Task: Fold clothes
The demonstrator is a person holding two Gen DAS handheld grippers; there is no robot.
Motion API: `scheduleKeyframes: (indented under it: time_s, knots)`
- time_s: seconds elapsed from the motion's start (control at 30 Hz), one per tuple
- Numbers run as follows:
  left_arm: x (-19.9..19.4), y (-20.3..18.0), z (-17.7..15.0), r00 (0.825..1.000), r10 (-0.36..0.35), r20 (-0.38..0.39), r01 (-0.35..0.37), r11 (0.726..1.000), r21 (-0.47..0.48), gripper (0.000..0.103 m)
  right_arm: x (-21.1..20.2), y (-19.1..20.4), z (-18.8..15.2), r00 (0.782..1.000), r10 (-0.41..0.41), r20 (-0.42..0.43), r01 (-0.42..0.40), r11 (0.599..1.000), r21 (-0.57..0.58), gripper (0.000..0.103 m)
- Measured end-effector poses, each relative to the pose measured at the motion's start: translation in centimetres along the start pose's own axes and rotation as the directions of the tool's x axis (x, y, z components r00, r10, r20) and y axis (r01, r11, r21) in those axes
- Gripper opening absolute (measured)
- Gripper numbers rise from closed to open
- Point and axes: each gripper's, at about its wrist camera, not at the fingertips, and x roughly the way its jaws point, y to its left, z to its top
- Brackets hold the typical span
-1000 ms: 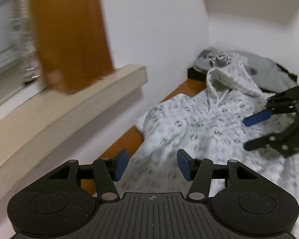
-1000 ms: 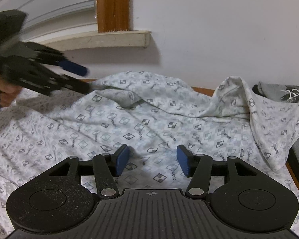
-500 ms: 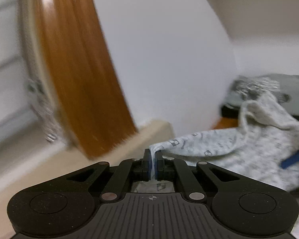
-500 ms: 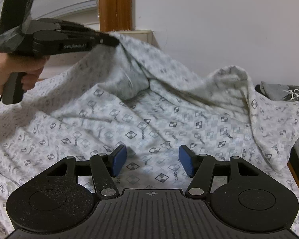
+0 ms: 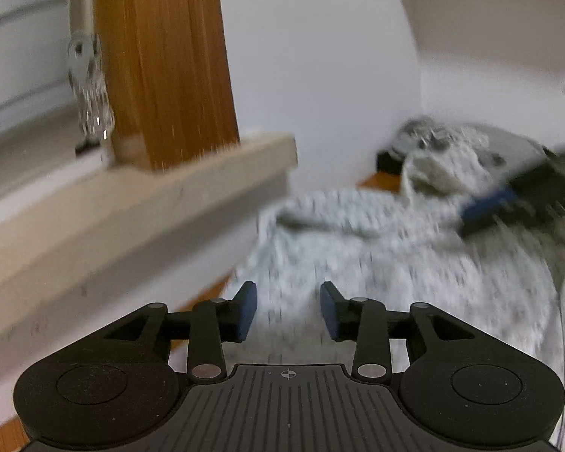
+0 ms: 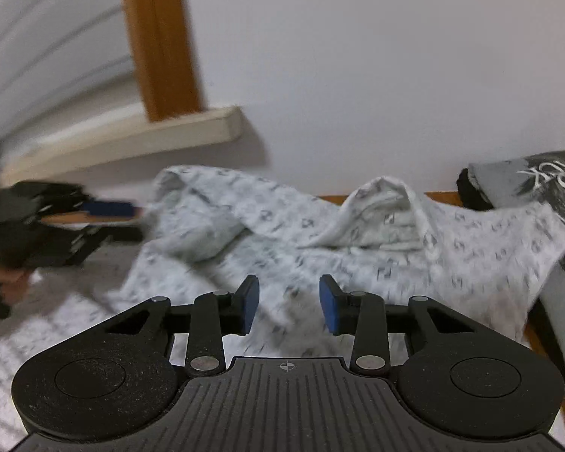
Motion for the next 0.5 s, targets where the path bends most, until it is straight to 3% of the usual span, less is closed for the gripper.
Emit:
scheduleKeyframes:
  time_s: [0.23,0.3,0.37,0.5]
  knots:
    - [-0.1,1.5,-1.6,0.997,-0.069,-0.043,0.066,0.995,-0.068,0.042,5.5,1.2,1.8,0.994,-0.044,-0.096,0.034,0.994,-0.107,0.040]
    - [-0.3,1.7,-1.7,0.996,-0.085,-0.038,0.082,0.994,-0.077,0.046,6.1,1.6,1.8,0.995,-0.051,-0.083,0.037,0.985,-0.167,0.042]
    - [-0.2,1.5,-1.7,0.996,-0.081,-0.049,0.077,0.995,-0.066,0.048,6.6,1.1,1.9,0.996,-0.042,-0.074,0.030,0.988,-0.154,0.041]
    - [-0.3,1.3,-1.9,0.996,-0.067,-0.066,0.063,0.996,-0.058,0.049,6.9,-0.7,2.2,0.983,-0.177,-0.039,0.171,0.977,-0.130,0.036]
